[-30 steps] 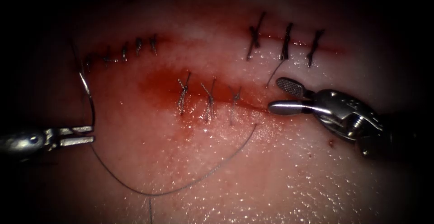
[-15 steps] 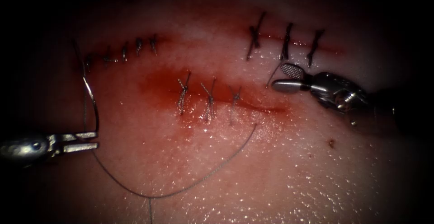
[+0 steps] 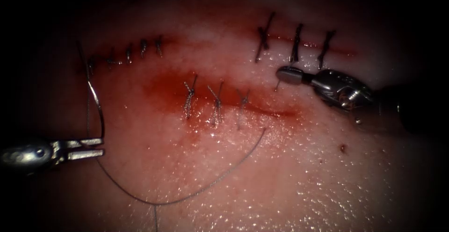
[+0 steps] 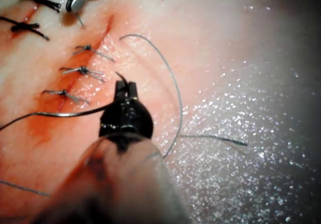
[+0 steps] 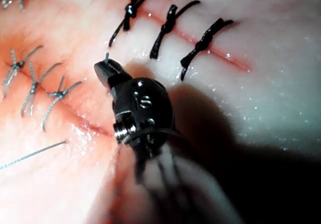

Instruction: Wound Closure

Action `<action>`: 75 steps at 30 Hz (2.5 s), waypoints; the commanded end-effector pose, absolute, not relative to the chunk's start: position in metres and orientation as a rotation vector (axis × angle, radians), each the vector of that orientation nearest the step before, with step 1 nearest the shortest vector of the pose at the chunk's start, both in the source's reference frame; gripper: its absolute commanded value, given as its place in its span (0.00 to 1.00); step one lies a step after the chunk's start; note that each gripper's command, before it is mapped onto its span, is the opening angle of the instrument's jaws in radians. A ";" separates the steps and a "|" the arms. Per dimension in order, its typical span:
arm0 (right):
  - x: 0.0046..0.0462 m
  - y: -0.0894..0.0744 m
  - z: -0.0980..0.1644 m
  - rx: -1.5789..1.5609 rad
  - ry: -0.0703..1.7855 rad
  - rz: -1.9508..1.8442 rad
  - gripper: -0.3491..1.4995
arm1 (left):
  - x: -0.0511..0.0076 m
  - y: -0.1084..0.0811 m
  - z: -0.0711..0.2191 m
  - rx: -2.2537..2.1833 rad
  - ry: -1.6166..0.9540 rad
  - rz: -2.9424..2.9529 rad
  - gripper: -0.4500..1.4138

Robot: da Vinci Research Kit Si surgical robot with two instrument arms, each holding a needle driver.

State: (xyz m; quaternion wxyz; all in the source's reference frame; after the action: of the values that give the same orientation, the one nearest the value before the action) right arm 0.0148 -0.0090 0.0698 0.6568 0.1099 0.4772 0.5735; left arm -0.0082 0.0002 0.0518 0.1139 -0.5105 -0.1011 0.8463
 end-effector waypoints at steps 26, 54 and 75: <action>0.0161 -0.007 0.066 0.101 1.079 1.209 0.00 | -0.0092 0.000 0.051 -1.525 -0.276 2.490 0.00; 0.0154 -0.007 0.065 0.114 1.166 1.152 0.77 | 0.0030 -0.004 0.058 -1.252 0.009 2.297 0.78; 0.0145 -0.007 0.065 0.118 1.171 1.141 0.74 | -0.0049 -0.003 0.058 -1.166 0.179 2.544 0.76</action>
State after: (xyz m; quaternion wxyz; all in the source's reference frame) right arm 0.0138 -0.0066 0.0648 0.6825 0.0508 0.5221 0.5089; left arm -0.0049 -0.0028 0.0583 0.1591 -0.3991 0.0602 0.9010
